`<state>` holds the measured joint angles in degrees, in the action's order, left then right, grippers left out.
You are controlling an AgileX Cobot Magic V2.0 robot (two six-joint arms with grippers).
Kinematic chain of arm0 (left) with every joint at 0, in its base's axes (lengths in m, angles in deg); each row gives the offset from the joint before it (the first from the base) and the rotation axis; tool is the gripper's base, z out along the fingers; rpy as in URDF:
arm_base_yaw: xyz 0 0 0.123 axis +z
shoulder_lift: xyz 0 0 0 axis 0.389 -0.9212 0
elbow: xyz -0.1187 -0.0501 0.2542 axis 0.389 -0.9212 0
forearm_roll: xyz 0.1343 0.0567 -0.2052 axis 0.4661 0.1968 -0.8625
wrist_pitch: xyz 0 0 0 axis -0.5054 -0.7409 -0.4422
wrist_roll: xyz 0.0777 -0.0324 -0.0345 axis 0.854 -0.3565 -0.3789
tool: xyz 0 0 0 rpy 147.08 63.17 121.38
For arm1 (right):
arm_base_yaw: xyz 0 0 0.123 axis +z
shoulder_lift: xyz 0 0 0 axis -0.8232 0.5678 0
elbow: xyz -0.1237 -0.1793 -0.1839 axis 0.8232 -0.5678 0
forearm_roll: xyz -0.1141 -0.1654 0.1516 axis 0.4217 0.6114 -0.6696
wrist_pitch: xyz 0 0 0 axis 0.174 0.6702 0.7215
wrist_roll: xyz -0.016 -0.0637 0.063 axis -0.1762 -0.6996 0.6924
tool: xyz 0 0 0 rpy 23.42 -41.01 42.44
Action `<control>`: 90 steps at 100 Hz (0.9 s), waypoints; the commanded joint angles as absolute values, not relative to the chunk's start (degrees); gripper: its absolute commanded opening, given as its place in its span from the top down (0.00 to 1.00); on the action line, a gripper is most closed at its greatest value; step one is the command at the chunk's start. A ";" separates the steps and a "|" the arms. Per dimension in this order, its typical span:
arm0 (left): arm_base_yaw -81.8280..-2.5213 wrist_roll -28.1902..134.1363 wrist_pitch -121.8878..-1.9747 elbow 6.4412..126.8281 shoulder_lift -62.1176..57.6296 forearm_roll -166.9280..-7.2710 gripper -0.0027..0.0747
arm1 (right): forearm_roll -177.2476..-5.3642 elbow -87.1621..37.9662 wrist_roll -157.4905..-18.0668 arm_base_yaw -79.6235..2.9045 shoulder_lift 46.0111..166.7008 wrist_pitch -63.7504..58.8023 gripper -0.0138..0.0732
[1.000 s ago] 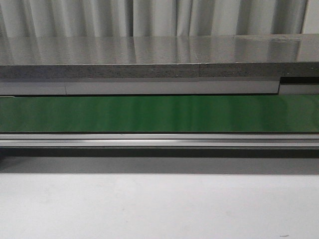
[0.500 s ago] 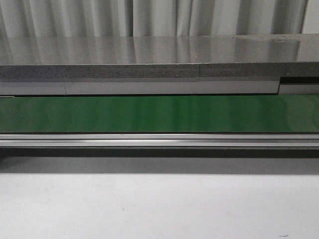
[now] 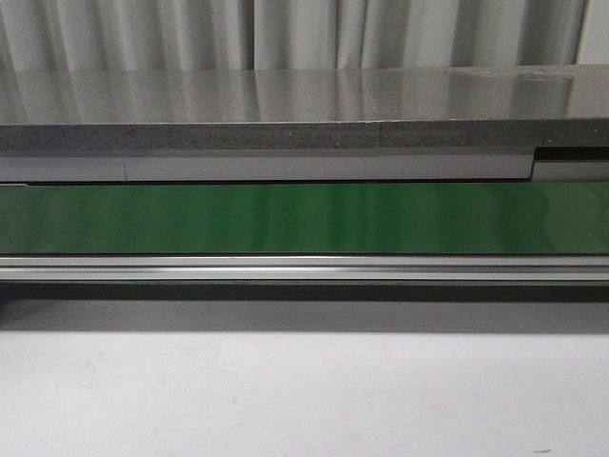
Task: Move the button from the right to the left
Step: 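Lift the push button with the right gripper over the conveyor belt, then lower the button onto the belt and open the right gripper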
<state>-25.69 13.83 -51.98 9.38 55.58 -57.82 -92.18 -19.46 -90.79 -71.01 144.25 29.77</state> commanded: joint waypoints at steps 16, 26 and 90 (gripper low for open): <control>-26.06 13.17 -47.38 7.08 57.69 -57.94 0.96 | -92.34 -18.35 -90.46 -71.08 141.55 28.94 0.32; -26.06 13.17 -47.38 7.08 57.69 -57.94 0.96 | -92.77 -18.35 -90.16 -71.08 139.67 28.68 0.32; -26.06 13.17 -47.38 7.08 57.69 -57.94 0.96 | -96.55 -21.38 -91.46 -69.06 114.22 23.25 0.32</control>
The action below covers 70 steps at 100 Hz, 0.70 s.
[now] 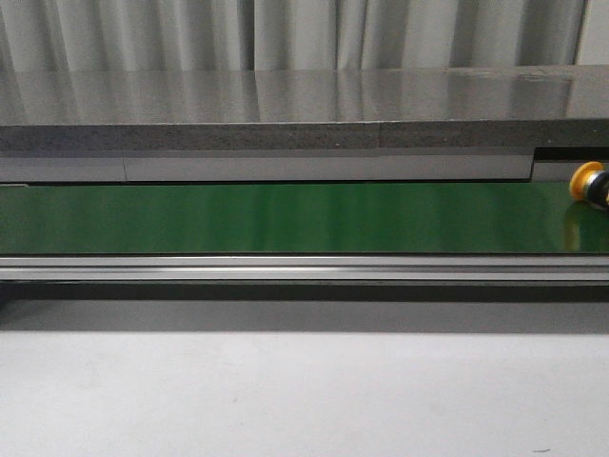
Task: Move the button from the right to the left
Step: 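Lower the button onto the belt and open the right gripper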
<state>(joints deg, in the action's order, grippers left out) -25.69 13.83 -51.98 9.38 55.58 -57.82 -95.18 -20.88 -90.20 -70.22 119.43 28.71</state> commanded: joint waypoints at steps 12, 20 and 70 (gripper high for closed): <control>-26.06 13.17 -47.38 7.08 57.69 -57.94 0.96 | -96.55 -27.67 -93.26 -65.94 107.78 15.94 0.32; -26.06 13.17 -47.38 7.08 57.69 -57.94 0.96 | -96.55 -33.24 -94.08 -64.22 102.96 10.72 0.32; -26.06 13.17 -47.38 7.08 57.69 -57.94 0.96 | -96.83 -63.32 -94.75 -60.63 70.23 -6.72 0.33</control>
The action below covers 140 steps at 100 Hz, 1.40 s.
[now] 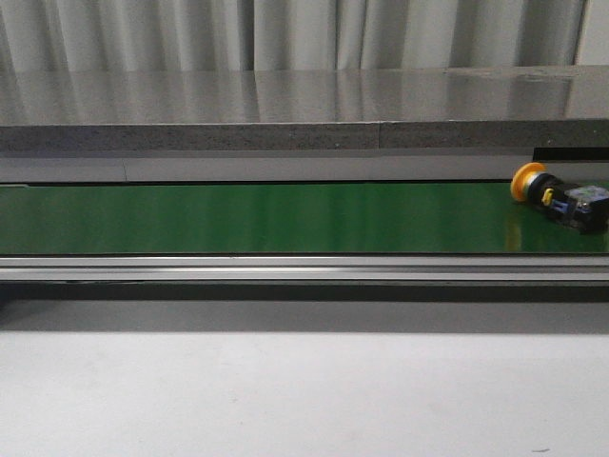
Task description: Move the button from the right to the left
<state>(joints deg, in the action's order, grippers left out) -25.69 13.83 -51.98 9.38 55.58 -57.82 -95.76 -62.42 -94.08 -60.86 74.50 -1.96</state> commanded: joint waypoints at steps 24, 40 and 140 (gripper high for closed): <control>-26.06 13.17 -47.38 7.08 57.69 -57.94 0.96 | -97.15 -66.96 -94.75 -60.63 60.64 -0.81 0.37; -26.06 13.17 -47.38 7.08 57.69 -57.94 0.96 | -97.15 -67.02 -94.75 -60.63 59.78 -0.54 0.54; -26.06 13.17 -46.65 7.08 57.69 -57.94 0.96 | -97.15 -67.02 -94.75 -60.57 59.78 -0.85 0.92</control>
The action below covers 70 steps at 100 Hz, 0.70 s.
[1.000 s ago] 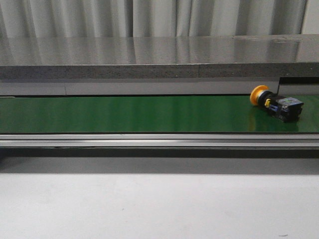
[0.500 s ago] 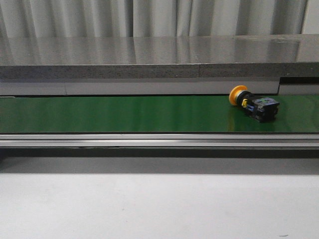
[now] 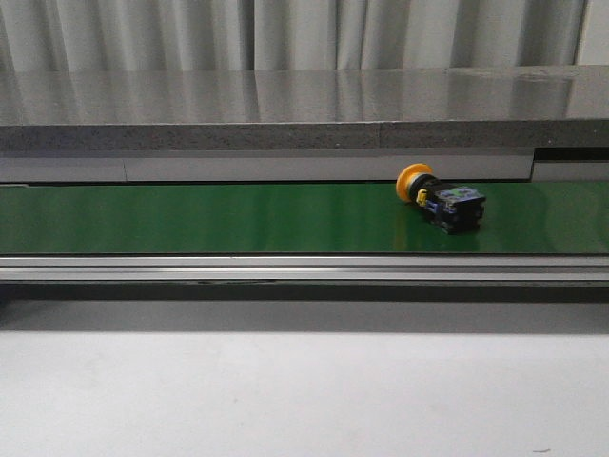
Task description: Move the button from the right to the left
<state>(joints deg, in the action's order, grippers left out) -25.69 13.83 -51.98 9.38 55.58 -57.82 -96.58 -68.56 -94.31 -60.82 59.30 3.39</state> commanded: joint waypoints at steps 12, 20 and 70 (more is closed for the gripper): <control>-26.06 13.17 -46.12 7.08 57.69 -57.94 0.96 | -97.15 -67.02 -94.75 -60.57 59.78 -0.85 0.92; -26.06 13.17 -44.23 7.08 57.69 -58.20 0.96 | -97.15 -67.02 -94.75 -60.57 59.78 -0.85 0.92; -26.06 13.17 -61.24 28.44 44.28 -66.81 0.96 | -97.15 -67.02 -94.75 -60.57 59.78 -0.85 0.92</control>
<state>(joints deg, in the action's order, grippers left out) -25.69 13.83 -58.90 21.26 49.87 -65.88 -96.58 -68.56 -94.31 -60.82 59.30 3.39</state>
